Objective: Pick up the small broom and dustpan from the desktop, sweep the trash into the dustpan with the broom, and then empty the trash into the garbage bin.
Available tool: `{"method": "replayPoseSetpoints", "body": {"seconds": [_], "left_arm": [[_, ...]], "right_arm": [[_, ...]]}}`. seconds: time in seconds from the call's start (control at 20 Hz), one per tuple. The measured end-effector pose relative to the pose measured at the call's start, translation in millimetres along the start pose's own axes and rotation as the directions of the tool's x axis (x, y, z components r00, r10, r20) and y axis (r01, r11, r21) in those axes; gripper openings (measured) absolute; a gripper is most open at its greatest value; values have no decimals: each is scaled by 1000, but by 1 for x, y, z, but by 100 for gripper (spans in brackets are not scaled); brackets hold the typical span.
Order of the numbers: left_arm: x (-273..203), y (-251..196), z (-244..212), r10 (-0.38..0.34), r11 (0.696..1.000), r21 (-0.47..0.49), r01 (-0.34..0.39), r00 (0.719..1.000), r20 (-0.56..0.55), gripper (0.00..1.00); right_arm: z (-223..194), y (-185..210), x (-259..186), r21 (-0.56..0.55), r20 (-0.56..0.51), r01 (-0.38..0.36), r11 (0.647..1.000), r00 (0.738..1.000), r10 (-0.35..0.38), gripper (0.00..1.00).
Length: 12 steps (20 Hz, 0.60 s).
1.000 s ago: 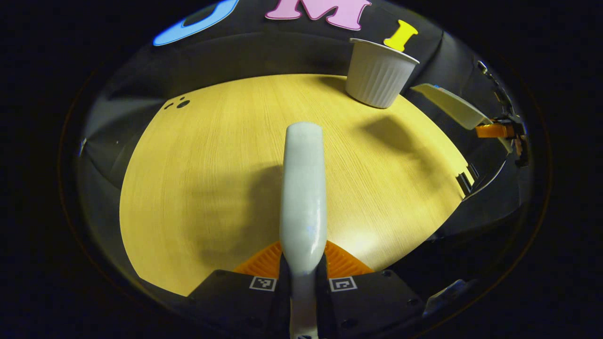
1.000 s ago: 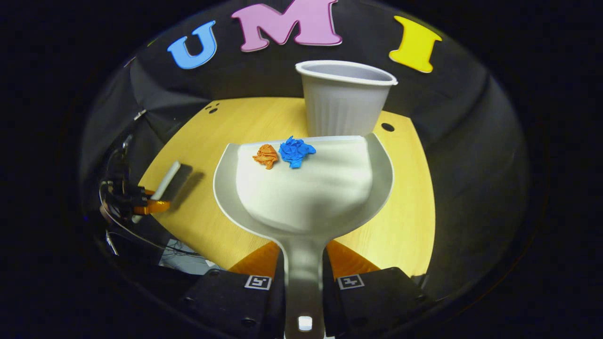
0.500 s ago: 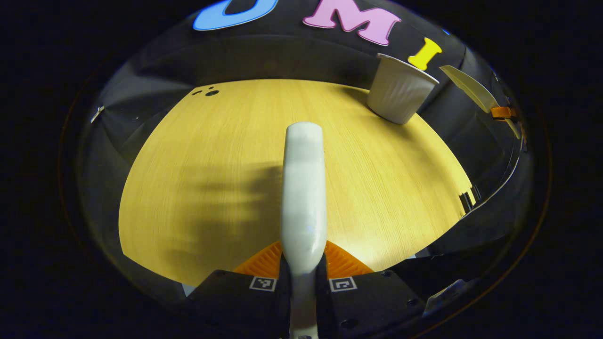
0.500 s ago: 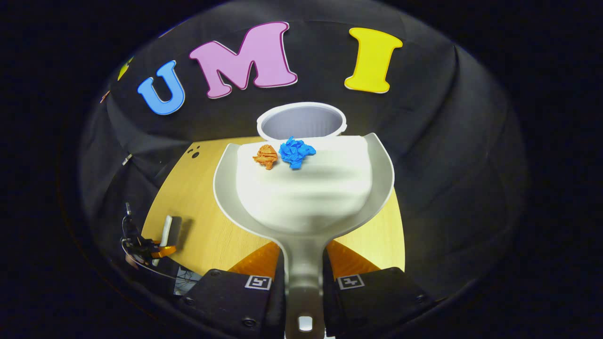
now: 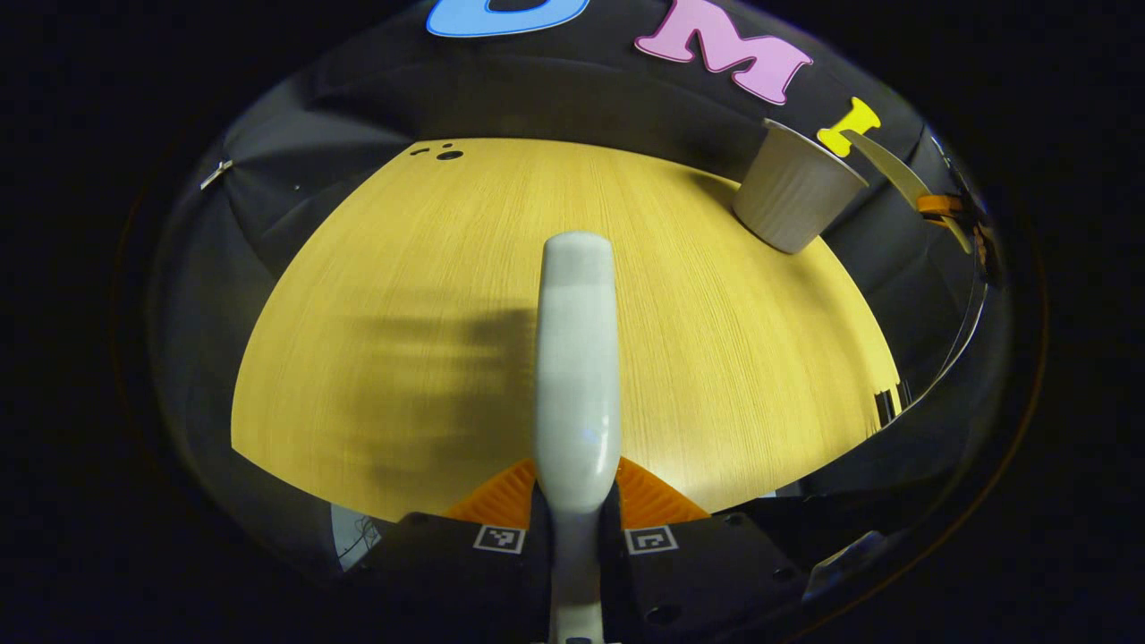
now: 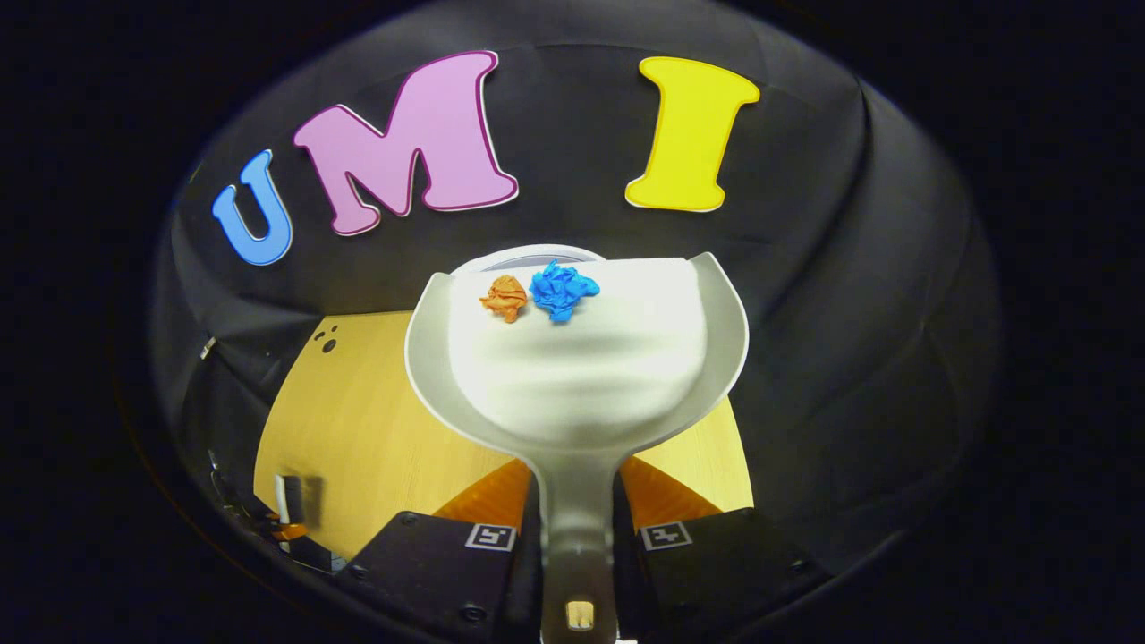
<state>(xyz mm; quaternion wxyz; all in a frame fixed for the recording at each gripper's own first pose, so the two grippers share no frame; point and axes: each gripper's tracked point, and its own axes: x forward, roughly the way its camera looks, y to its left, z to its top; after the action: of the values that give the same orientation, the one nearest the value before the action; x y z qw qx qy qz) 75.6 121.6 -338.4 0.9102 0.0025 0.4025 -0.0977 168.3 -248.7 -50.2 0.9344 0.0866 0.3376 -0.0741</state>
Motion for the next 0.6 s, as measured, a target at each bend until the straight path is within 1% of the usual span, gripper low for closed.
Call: {"method": "replayPoseSetpoints", "body": {"seconds": [0.1, 0.15, 0.2, 0.35, 0.4, 0.5, 0.6], "left_arm": [[-3, 5, 6, 9, 1000, 3, -9, 1000, -1, 26], [-5, 6, 12, 13, 1000, 6, -13, 1000, 2, 26], [-6, 7, 16, 15, 1000, 8, -15, 1000, 6, 25], [-10, 5, 37, 16, 1000, 1, -16, 999, 28, 26], [-12, 3, 43, 11, 1000, -2, -11, 999, 35, 26], [-13, -2, 51, 4, 1000, 3, -4, 999, 42, 25], [-14, -4, 54, 3, 1000, 22, -4, 999, 42, 27]], "right_arm": [[11, -3, 23, 10, -4, 22, 1000, 1000, -22, 36], [17, -6, 33, -3, -8, 43, 999, 999, -43, 31], [21, -9, 40, -22, -11, 61, 998, 998, -61, 36], [33, -19, 54, -124, -11, 127, 984, 992, -129, 35], [40, -21, 59, -179, -1, 159, 971, 987, -162, 35], [51, -24, 66, -250, 19, 199, 948, 980, -200, 35], [56, -27, 66, -326, 32, 238, 915, 970, -241, 35]]}}
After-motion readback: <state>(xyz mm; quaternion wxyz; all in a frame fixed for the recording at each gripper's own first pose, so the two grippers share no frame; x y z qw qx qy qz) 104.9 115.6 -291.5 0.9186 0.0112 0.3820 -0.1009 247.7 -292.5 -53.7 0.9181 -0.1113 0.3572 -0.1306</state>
